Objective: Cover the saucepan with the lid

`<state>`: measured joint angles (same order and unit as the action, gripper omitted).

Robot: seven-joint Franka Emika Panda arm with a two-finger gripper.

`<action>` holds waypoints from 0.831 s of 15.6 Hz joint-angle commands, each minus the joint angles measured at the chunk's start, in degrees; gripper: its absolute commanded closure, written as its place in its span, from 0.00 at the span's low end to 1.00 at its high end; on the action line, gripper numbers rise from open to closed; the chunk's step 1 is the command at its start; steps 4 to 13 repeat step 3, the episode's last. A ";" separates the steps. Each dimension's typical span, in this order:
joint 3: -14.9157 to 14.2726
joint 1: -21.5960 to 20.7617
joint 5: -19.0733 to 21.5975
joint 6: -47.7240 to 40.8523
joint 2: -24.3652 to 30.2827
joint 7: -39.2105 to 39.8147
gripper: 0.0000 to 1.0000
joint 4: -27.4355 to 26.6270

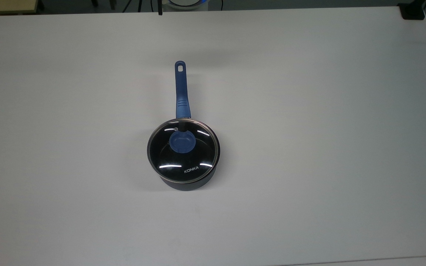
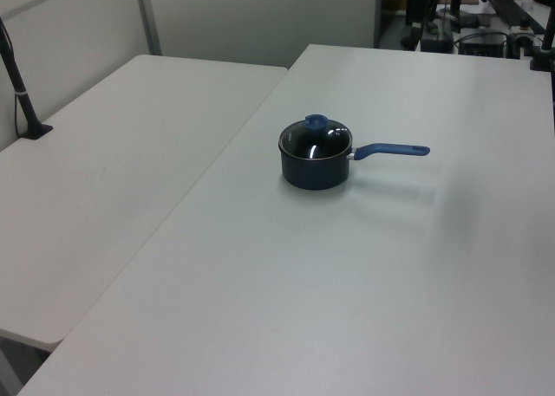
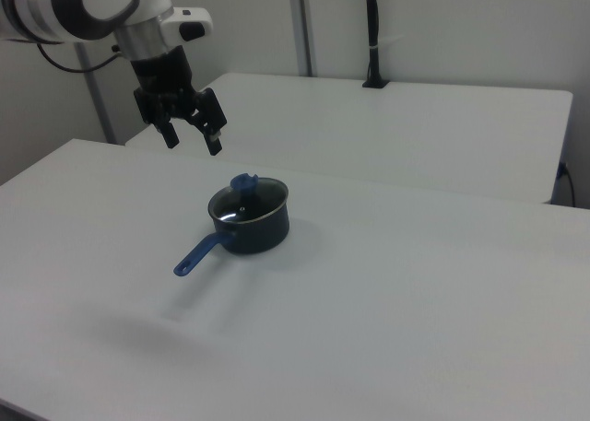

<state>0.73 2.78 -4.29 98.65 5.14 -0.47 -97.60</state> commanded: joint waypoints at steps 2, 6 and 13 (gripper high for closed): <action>-0.20 -0.23 1.13 0.85 0.49 0.20 0.00 -0.40; -0.20 -0.23 1.13 0.76 0.49 0.55 0.00 -0.40; -0.20 -0.23 1.13 0.76 0.49 0.55 0.00 -0.40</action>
